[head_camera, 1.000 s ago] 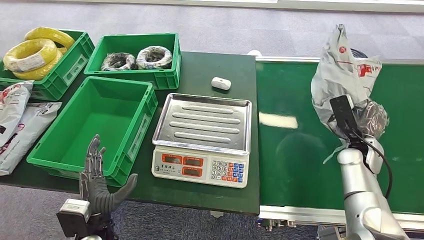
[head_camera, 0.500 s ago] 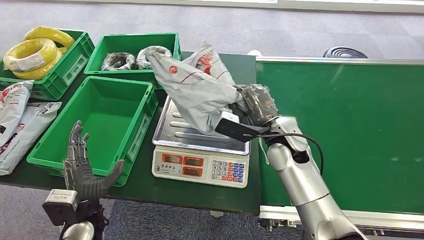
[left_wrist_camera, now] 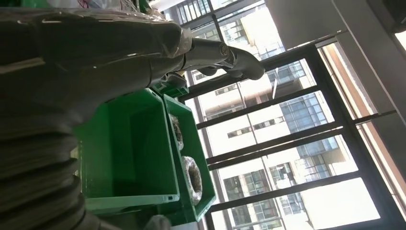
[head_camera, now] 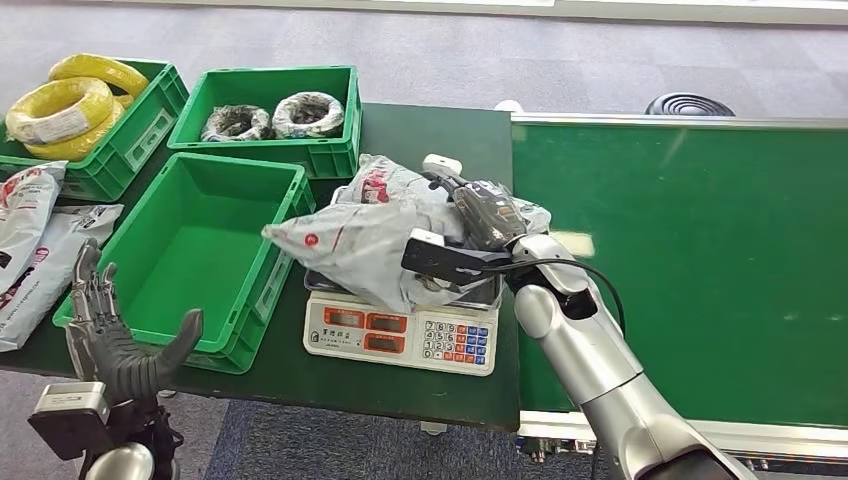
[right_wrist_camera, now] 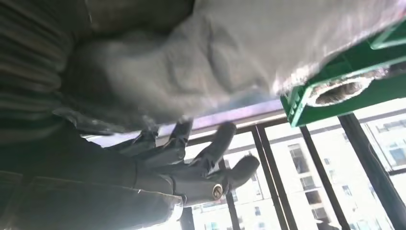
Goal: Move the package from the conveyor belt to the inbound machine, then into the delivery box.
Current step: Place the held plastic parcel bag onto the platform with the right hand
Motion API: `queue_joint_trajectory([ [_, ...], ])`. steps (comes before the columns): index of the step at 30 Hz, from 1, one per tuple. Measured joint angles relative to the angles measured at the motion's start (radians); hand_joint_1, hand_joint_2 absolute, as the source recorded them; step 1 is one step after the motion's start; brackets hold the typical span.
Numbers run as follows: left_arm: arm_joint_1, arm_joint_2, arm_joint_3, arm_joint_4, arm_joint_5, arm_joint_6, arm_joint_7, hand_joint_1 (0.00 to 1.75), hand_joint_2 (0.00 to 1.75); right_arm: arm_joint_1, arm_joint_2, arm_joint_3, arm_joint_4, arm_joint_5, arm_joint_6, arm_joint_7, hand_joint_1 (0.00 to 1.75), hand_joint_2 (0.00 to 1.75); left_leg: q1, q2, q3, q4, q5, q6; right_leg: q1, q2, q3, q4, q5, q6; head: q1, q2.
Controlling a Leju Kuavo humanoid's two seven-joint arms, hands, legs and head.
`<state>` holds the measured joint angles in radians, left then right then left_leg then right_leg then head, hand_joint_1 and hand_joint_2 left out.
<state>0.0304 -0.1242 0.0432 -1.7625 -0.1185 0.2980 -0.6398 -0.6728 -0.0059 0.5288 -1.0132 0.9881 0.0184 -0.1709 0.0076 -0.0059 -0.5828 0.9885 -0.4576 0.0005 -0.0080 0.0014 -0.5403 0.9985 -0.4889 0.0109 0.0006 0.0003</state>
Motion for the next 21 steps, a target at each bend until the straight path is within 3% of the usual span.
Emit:
queue_joint_trajectory([
  [6, -0.023, -0.007, 0.005, -0.015, -0.05, -0.017, 0.043, 0.0, 1.75, -0.013, 0.0, 0.006, 0.066, -0.024, 0.036, -0.011, 0.0, 1.75, 0.0, 0.0, 0.0, 0.0, 0.0, 0.0, 0.0, 0.0, 0.0, 0.0, 0.0, 0.0, 0.0, 0.0],
  [11, -0.043, -0.007, -0.001, -0.016, -0.104, -0.037, 0.087, 0.0, 1.75, 0.003, -0.012, -0.006, 0.074, -0.144, 0.084, -0.115, 0.0, 1.75, 0.0, 0.0, 0.0, 0.0, 0.0, 0.0, 0.0, 0.0, -0.001, 0.0, 0.0, 0.0, 0.0, 0.0],
  [21, -0.132, 0.026, -0.067, 0.027, -0.181, -0.078, 0.174, 0.0, 1.75, 0.041, -0.102, -0.067, 0.026, -0.323, 0.171, -0.255, 0.0, 1.75, 0.0, 0.0, 0.0, 0.001, 0.0, 0.0, 0.0, 0.0, 0.0, 0.0, 0.0, 0.0, 0.0, 0.0],
])
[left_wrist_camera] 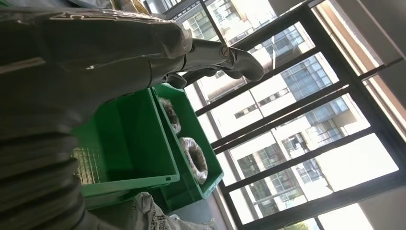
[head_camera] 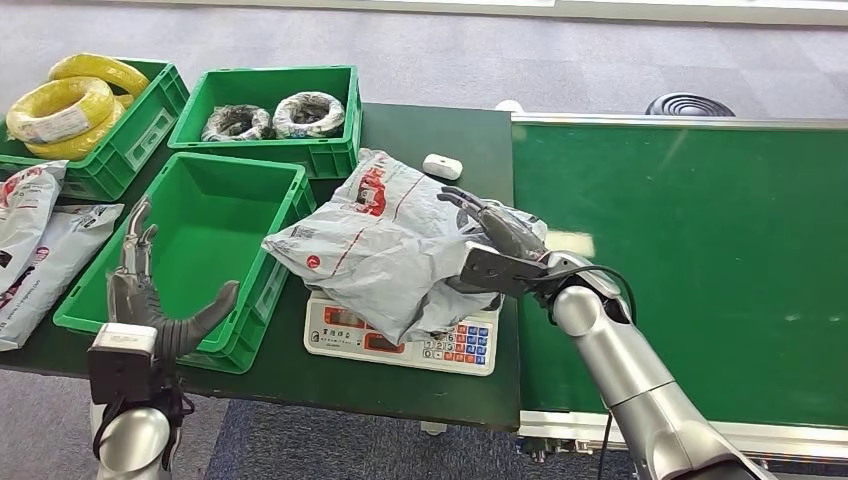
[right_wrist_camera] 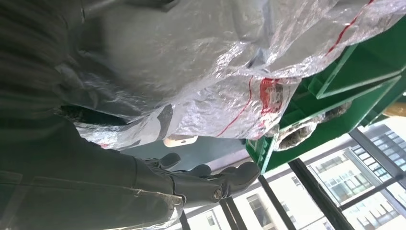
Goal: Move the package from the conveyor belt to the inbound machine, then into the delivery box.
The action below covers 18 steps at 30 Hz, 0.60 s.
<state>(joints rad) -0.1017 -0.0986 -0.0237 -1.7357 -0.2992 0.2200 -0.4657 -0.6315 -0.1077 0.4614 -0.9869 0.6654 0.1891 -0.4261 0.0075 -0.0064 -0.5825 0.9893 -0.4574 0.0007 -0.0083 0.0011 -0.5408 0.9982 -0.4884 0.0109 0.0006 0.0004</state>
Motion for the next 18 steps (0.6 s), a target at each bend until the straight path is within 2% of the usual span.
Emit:
queue_joint_trajectory([
  [12, -0.208, 0.042, -0.129, 0.216, -0.069, -0.051, 0.127, 0.0, 1.75, 0.116, -0.072, -0.158, -0.179, -0.03, -0.003, 0.014, 0.0, 1.75, 0.0, -0.001, 0.0, 0.0, 0.0, 0.0, 0.0, 0.0, 0.0, 0.0, 0.0, 0.0, 0.0, 0.0],
  [18, -0.291, 0.053, -0.181, 0.342, -0.079, -0.11, 0.18, 0.0, 1.75, 0.184, -0.066, -0.298, -0.287, -0.131, -0.054, 0.019, 0.0, 1.75, 0.0, -0.001, 0.0, 0.001, 0.0, 0.0, 0.0, 0.0, -0.001, 0.0, 0.0, 0.0, 0.0, 0.0],
])
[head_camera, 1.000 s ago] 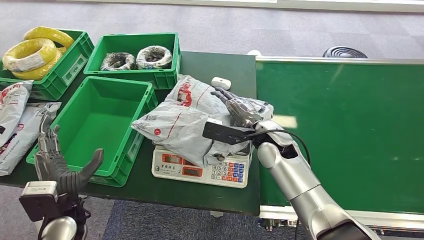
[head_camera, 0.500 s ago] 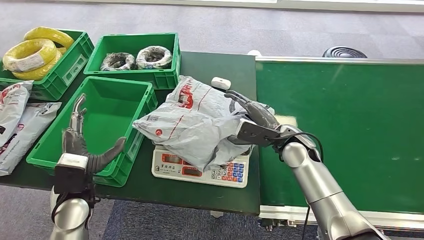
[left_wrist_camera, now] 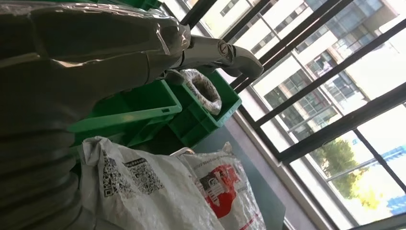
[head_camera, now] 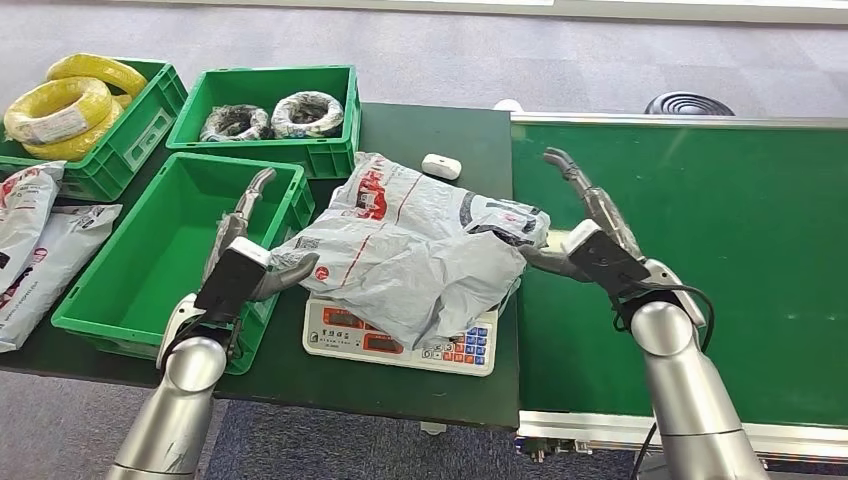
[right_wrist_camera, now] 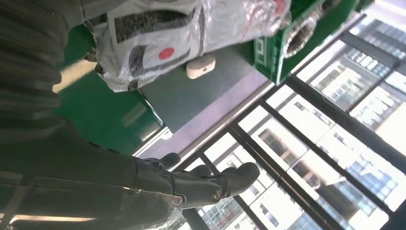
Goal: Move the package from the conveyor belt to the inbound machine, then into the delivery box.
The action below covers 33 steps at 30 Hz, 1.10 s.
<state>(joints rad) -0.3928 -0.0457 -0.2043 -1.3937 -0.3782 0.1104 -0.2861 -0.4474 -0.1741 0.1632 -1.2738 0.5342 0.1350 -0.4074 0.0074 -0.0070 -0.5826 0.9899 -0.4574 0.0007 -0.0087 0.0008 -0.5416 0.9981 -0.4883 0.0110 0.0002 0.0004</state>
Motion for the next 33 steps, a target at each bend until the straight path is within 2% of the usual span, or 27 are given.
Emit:
queue_joint_trajectory([
  [5, -0.097, -0.012, -0.071, 0.194, -0.045, -0.078, 0.031, 0.0, 1.75, 0.123, 0.053, -0.161, -0.145, -0.082, -0.071, -0.019, 0.0, 1.75, 0.0, -0.004, -0.001, 0.0, 0.0, 0.0, 0.0, -0.004, 0.001, 0.0, 0.0, 0.0, 0.0, 0.0],
  [10, -0.189, -0.054, -0.139, 0.39, -0.085, -0.138, 0.044, 0.0, 1.75, 0.265, 0.107, -0.289, -0.282, -0.158, -0.113, -0.061, 0.0, 1.75, 0.0, -0.003, -0.002, 0.0, 0.0, 0.0, 0.0, -0.003, 0.0, 0.0, 0.0, 0.0, 0.0, 0.0],
  [13, -0.227, -0.083, -0.166, 0.481, -0.092, -0.149, 0.045, 0.03, 1.75, 0.315, 0.124, -0.337, -0.325, -0.179, -0.114, -0.063, 0.0, 1.75, 0.0, -0.003, -0.002, 0.0, 0.0, 0.0, 0.0, -0.002, 0.0, 0.0, 0.0, 0.0, 0.0, 0.0],
  [17, -0.276, -0.131, -0.195, 0.59, -0.091, -0.153, 0.04, 1.62, 1.75, 0.329, 0.134, -0.365, -0.337, -0.189, -0.114, -0.056, 0.0, 1.75, 0.0, -0.003, -0.002, 0.0, 0.0, 0.001, 0.0, -0.002, 0.001, 0.0, 0.0, 0.0, 0.0, 0.0],
  [24, -0.344, -0.194, -0.219, 0.704, -0.063, -0.136, 0.014, 1.74, 1.75, 0.328, 0.137, -0.373, -0.337, -0.197, -0.117, -0.043, 0.0, 1.75, 0.0, -0.003, -0.002, 0.0, 0.001, 0.001, 0.0, -0.002, 0.001, 0.0, 0.001, 0.001, 0.0, 0.0],
  [33, -0.379, -0.2, -0.203, 0.729, 0.027, -0.109, -0.054, 1.75, 1.75, 0.329, 0.144, -0.375, -0.336, -0.213, -0.121, -0.043, 0.0, 1.75, 0.0, -0.003, -0.002, 0.0, 0.001, 0.001, 0.0, -0.002, 0.001, 0.0, 0.0, 0.001, 0.0, 0.0],
])
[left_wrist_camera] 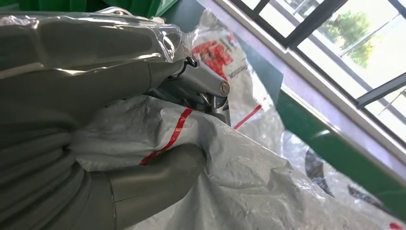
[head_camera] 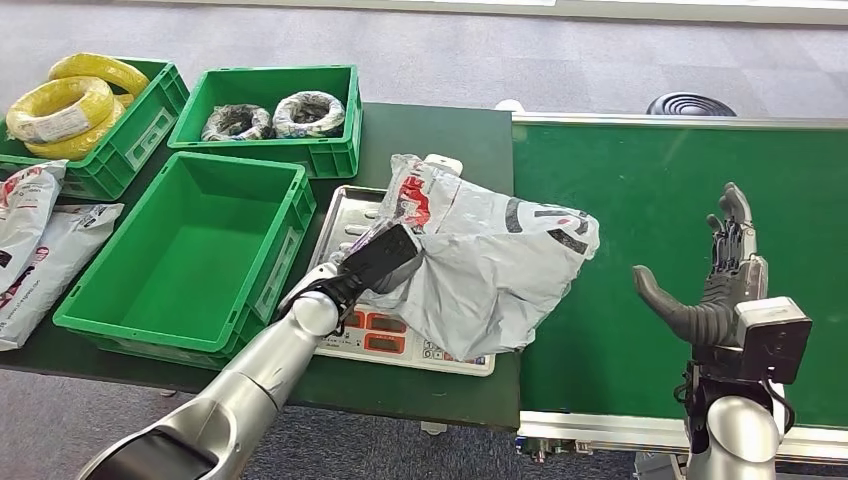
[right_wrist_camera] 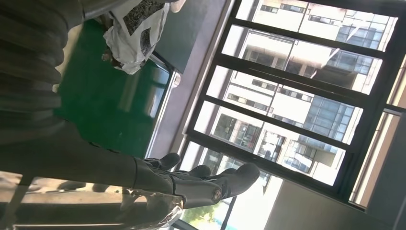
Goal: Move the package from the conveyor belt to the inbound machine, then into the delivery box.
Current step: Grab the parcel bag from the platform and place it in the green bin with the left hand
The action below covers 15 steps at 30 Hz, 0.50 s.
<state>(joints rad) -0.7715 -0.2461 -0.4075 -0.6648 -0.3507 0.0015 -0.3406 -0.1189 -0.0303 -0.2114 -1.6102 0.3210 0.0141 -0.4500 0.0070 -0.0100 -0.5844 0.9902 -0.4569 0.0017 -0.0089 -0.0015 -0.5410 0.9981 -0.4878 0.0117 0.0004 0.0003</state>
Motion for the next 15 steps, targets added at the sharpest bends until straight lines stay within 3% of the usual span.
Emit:
queue_joint_trajectory([
  [6, 0.003, 0.022, 0.035, -0.073, 0.081, 0.04, -0.034, 1.75, 1.75, 0.006, 0.0, -0.01, 0.0, -0.018, 0.0, -0.002, 0.0, 1.75, 0.0, 0.0, 0.0, 0.0, 0.0, 0.0, 0.0, 0.0, 0.0, 0.0, 0.0, 0.0, 0.0, 0.0],
  [15, 0.045, 0.095, 0.105, -0.339, 0.191, 0.114, -0.052, 1.75, 1.75, 0.064, 0.003, -0.041, -0.026, -0.028, -0.006, -0.009, 0.0, 1.75, 0.0, 0.0, 0.0, 0.0, 0.0, 0.0, 0.0, 0.0, 0.0, 0.0, 0.0, 0.0, 0.0, 0.0],
])
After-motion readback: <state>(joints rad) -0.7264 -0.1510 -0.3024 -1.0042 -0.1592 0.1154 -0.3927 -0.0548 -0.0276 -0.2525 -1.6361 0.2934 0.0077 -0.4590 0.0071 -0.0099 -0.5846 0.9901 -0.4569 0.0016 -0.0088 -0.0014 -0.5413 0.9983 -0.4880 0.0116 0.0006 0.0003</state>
